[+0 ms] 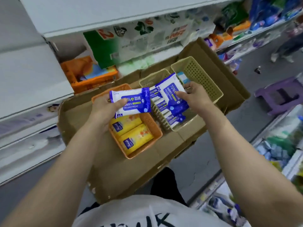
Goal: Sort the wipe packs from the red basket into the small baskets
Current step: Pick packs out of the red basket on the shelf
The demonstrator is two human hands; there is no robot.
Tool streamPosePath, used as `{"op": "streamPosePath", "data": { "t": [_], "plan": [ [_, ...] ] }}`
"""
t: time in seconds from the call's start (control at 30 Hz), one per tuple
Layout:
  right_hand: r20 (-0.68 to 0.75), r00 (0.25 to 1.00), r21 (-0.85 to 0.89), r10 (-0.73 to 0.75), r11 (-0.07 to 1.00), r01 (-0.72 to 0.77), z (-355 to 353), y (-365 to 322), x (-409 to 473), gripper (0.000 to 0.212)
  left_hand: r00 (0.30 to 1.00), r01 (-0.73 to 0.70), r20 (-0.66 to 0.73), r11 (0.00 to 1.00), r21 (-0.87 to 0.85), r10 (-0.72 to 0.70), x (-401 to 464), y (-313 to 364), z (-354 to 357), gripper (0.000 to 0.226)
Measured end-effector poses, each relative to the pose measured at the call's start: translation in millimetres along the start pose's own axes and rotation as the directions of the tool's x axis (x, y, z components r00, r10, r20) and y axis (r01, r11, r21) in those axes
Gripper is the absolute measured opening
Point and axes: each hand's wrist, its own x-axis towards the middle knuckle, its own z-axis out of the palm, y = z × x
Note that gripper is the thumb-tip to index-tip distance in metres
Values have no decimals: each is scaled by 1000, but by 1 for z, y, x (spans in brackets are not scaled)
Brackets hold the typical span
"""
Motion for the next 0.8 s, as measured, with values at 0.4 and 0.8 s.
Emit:
{"op": "streamPosePath", "data": {
  "t": [0.4, 0.8],
  "plan": [
    [573, 797, -522, -192, 664, 535, 36, 41, 205, 35, 906, 54, -400, 974, -222, -141, 14, -32, 100, 31],
    [737, 647, -519, -195, 450, 727, 79, 83, 223, 58, 823, 84, -520, 955, -286, -228, 14, -55, 128, 33]
  ]
}}
